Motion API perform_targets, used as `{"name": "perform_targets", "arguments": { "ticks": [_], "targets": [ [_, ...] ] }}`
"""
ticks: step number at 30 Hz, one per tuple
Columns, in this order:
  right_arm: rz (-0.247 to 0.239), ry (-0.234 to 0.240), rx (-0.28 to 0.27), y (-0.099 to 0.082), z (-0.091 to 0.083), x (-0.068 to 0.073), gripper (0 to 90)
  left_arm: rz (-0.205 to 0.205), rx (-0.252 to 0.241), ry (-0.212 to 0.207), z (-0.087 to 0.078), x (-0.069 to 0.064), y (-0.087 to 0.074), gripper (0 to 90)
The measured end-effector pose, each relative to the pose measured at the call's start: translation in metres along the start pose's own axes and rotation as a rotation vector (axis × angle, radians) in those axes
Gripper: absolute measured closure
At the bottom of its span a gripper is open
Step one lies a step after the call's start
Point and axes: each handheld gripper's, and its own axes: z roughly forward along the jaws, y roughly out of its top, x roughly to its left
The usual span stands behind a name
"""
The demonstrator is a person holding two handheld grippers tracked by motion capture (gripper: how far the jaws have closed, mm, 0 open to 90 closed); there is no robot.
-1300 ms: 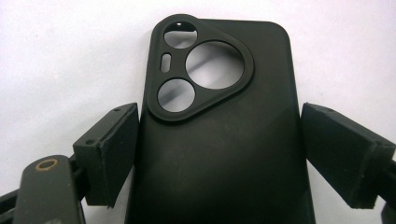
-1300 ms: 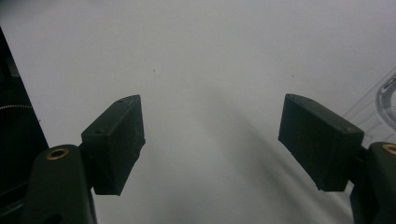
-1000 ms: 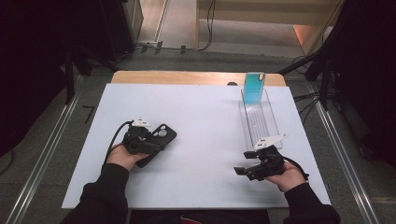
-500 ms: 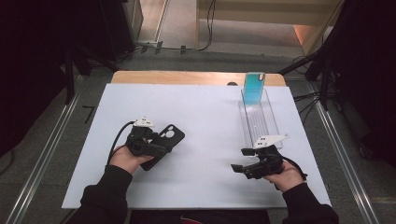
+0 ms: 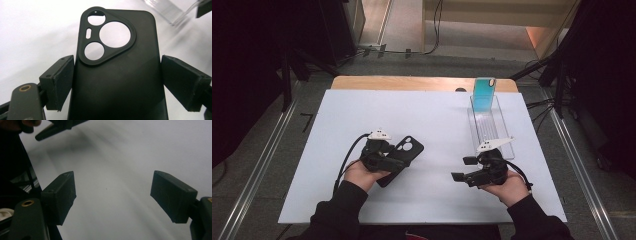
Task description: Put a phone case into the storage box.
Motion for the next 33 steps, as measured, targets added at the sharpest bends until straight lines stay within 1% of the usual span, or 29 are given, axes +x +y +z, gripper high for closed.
{"name": "perform_targets", "arguments": {
  "ticks": [2,3,5,6,9,10,13,17,20,24,26,30,32,33],
  "targets": [
    [0.02,0.004,-0.006,0.004,0.0,0.001,18.6,-0.01,-0.014,-0.005,0.002,-0.003,0.001,14.7],
    [0.02,0.001,-0.012,0.005,0.0,0.002,18.6,-0.01,-0.023,-0.003,0.002,-0.005,0.001,14.7],
    [0.023,-0.01,-0.016,0.009,0.001,0.004,18.5,-0.013,-0.043,0.003,0.005,-0.01,0.002,14.7],
    [0.035,-0.014,-0.018,0.012,0.001,0.005,18.5,-0.012,-0.05,0.007,0.006,-0.012,0.002,14.7],
    [0.043,-0.017,-0.022,0.017,0.003,0.007,18.4,-0.009,-0.079,0.022,0.01,-0.019,0.001,14.7],
    [0.058,-0.02,-0.021,0.019,0.003,0.008,18.4,-0.009,-0.085,0.024,0.011,-0.02,0.001,14.7],
    [0.075,-0.022,-0.021,0.024,0.005,0.009,19.1,-0.008,-0.117,0.041,0.012,-0.023,0.001,14.6],
    [0.079,-0.032,-0.026,0.032,0.008,0.013,19.3,-0.011,-0.163,0.063,0.015,-0.026,-0.002,14.6],
    [0.092,-0.033,-0.034,0.039,0.01,0.015,19.4,-0.012,-0.196,0.078,0.017,-0.028,-0.005,14.6],
    [0.089,-0.035,-0.054,0.048,0.012,0.018,19.5,-0.01,-0.235,0.088,0.02,-0.027,-0.009,14.6],
    [0.091,-0.038,-0.063,0.052,0.013,0.019,19.5,-0.002,-0.259,0.089,0.021,-0.027,-0.011,14.6],
    [0.101,-0.038,-0.08,0.06,0.016,0.019,19.5,0.026,-0.309,0.114,0.022,-0.03,-0.013,14.6],
    [0.104,-0.049,-0.085,0.063,0.018,0.019,19.5,0.047,-0.332,0.131,0.021,-0.032,-0.013,14.6],
    [0.106,-0.058,-0.09,0.065,0.019,0.02,19.5,0.049,-0.34,0.132,0.021,-0.032,-0.014,14.6]
  ]
}}
